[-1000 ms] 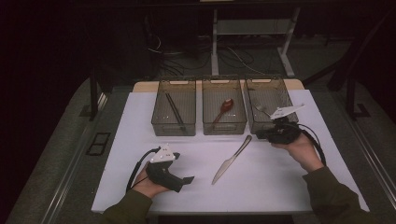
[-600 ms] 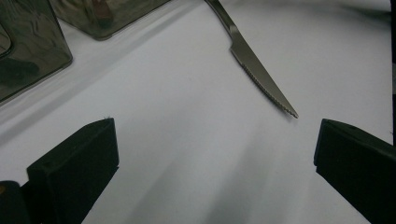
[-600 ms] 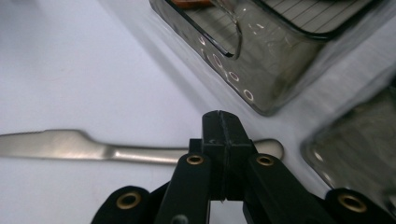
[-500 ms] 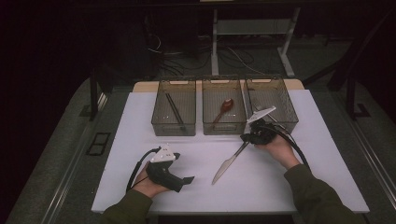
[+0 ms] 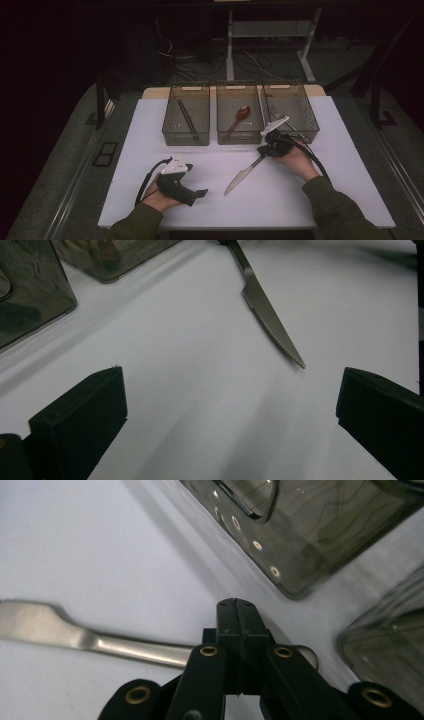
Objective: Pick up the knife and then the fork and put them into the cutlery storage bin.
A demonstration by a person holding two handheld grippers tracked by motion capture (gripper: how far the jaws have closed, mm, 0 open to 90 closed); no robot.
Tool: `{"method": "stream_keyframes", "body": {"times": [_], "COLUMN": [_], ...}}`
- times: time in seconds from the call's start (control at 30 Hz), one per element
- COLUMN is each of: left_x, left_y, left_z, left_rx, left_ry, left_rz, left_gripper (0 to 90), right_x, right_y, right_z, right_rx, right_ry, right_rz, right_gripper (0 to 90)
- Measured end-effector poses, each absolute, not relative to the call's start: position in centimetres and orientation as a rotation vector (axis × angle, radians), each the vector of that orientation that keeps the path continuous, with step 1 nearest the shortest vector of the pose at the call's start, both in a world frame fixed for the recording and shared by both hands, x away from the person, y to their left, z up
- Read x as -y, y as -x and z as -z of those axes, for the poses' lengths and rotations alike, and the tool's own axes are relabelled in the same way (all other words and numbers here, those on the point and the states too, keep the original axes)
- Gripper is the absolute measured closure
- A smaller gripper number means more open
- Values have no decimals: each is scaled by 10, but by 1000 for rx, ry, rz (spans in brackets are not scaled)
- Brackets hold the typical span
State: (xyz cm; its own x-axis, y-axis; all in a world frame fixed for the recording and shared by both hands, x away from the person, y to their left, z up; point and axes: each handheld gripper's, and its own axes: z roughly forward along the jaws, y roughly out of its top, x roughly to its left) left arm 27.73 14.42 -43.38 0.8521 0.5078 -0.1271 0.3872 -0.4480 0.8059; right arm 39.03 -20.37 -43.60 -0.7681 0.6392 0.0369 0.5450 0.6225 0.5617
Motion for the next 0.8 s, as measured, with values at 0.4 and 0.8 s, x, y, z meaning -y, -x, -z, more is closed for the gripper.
{"method": "stream_keyframes", "body": {"times": [0.4,0.8], "left_x": [-144,-144], "left_y": [-277,-276], "left_z": [433,433], "left_rx": [-651,-649], "left_ry": [-2090,-2088], "left_rz": [-164,-162], "left_gripper": [0,0], "right_x": [214,219], "right_y": [-379,-366], "right_z": [432,426], "right_rx": [-2746,-2830], "right_ry": [-948,-892], "right_rz": [-769,-715], "right_gripper": [900,900]}}
